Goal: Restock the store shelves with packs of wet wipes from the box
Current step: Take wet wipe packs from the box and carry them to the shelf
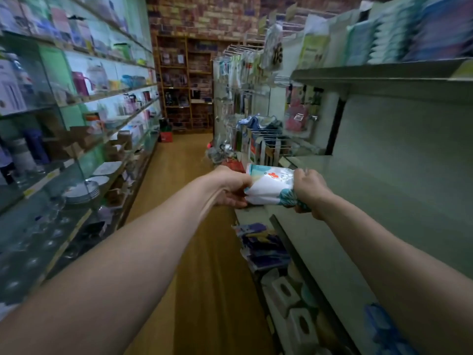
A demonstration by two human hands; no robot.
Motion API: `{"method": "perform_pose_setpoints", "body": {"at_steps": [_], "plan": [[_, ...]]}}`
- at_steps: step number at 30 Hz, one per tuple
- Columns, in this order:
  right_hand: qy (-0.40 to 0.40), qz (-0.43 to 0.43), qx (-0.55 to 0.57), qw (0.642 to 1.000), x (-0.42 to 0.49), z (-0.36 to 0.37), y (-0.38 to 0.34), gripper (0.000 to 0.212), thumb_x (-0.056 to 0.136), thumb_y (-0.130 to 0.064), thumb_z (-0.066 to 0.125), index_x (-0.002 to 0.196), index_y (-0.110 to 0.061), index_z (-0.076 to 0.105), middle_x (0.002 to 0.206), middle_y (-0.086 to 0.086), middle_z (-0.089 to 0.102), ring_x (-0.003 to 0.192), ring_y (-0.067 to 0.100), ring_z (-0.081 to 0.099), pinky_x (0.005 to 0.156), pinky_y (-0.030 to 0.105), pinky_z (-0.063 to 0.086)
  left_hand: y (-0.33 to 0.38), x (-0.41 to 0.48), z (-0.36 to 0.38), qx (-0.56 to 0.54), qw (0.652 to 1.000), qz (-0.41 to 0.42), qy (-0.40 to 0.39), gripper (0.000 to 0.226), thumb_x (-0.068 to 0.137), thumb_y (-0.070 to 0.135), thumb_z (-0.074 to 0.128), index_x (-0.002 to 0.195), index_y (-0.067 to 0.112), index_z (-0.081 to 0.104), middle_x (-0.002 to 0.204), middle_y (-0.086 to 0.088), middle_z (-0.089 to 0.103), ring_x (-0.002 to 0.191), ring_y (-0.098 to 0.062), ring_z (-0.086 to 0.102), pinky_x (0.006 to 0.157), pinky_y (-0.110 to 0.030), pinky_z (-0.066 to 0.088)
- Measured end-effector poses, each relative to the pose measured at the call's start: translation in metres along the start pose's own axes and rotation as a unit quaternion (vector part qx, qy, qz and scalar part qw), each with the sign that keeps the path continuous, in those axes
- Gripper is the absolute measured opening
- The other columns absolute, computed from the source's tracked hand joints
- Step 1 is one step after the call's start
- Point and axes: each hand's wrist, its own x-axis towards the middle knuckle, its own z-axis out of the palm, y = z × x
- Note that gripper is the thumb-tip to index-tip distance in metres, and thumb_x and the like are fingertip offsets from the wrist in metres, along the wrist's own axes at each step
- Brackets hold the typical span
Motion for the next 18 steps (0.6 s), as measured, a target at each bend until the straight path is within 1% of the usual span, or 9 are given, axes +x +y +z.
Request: {"method": "perform_pose_setpoints", "body": {"at_steps": [1,2,5,7,9,11,14,16,18], "plan": [[0.009,-0.001,-0.002,1.000,0.002,-0.009,0.002,0.035,0.102,-0.026,0.030,0.121,0.000,0.045,0.109,0.021,0.055,0.089,0.038,0.062,0.047,0.033,0.047,0.006,0.002,0.008,-0.005,1.000,0.001,0.003,0.024,0.088,0.009,0.057,0.111,0.001,0.054,0.088,-0.015,0.064,0.065,-0.021,0.064,0.059,-0.033,0.059],[0.018,-0.002,-0.001,1.000,0.003,-0.018,0.004,0.032,0.102,-0.022,0.029,0.116,0.001,0.046,0.107,0.022,0.055,0.086,0.039,0.062,0.045,0.032,0.046,0.013,0.003,0.017,-0.015,1.000,-0.001,0.000,0.027,0.089,0.013,0.056,0.114,0.002,0.053,0.095,-0.016,0.064,0.070,-0.024,0.066,0.059,-0.035,0.059],[0.034,-0.008,-0.005,0.999,0.003,-0.048,0.004,0.027,0.102,-0.020,0.029,0.108,-0.001,0.046,0.088,0.017,0.052,0.056,0.028,0.054,0.040,0.030,0.041,0.033,0.006,0.044,-0.046,0.995,-0.025,-0.081,0.030,0.096,0.030,0.047,0.117,0.010,0.051,0.108,-0.016,0.064,0.086,-0.028,0.066,0.063,-0.038,0.057],[0.019,-0.012,0.000,1.000,0.003,-0.065,0.004,0.026,0.102,-0.018,0.029,0.107,0.000,0.046,0.091,0.018,0.053,0.049,0.022,0.052,0.034,0.024,0.040,0.043,0.010,0.062,-0.027,0.990,-0.033,-0.132,0.032,0.098,0.038,0.048,0.114,0.010,0.051,0.101,-0.014,0.065,0.080,-0.025,0.065,0.061,-0.034,0.054],[0.005,0.009,0.041,0.999,0.007,-0.081,0.003,0.030,0.100,-0.018,0.033,0.119,0.001,0.045,0.088,0.021,0.059,0.040,0.020,0.057,0.032,0.020,0.041,0.054,0.017,0.078,-0.008,0.989,-0.021,-0.148,0.033,0.098,0.038,0.051,0.115,0.010,0.052,0.095,-0.013,0.067,0.071,-0.023,0.065,0.053,-0.030,0.052],[0.005,0.020,0.042,0.999,0.010,-0.097,0.001,0.041,0.098,-0.021,0.038,0.136,-0.006,0.032,0.096,0.020,0.061,0.047,0.021,0.063,0.036,0.023,0.047,0.066,0.024,0.092,-0.002,0.987,-0.005,-0.158,0.032,0.098,0.036,0.053,0.116,0.010,0.052,0.094,-0.013,0.066,0.069,-0.022,0.065,0.047,-0.026,0.049],[0.001,-0.002,0.020,1.000,0.010,-0.121,-0.007,0.060,0.098,-0.020,0.041,0.150,-0.025,0.013,0.108,0.010,0.054,0.067,0.025,0.064,0.043,0.027,0.052,0.087,0.032,0.105,0.007,0.983,0.012,-0.181,0.027,0.098,0.033,0.052,0.111,0.010,0.055,0.093,-0.011,0.066,0.076,-0.021,0.062,0.055,-0.028,0.048],[0.004,-0.011,0.016,1.000,0.009,-0.136,-0.014,0.061,0.098,-0.020,0.042,0.152,-0.026,0.013,0.106,0.007,0.051,0.071,0.023,0.064,0.047,0.029,0.053,0.103,0.037,0.112,0.019,0.980,0.023,-0.198,0.031,0.097,0.034,0.053,0.117,0.009,0.056,0.101,-0.010,0.067,0.082,-0.020,0.062,0.062,-0.028,0.049],[0.012,-0.008,0.008,1.000,0.009,-0.151,-0.022,0.053,0.099,-0.022,0.043,0.149,-0.025,0.024,0.107,0.009,0.057,0.071,0.021,0.065,0.051,0.028,0.055,0.122,0.039,0.118,0.031,0.976,0.036,-0.213,0.035,0.097,0.035,0.054,0.120,0.010,0.056,0.101,-0.009,0.067,0.075,-0.019,0.063,0.056,-0.026,0.049]]}}
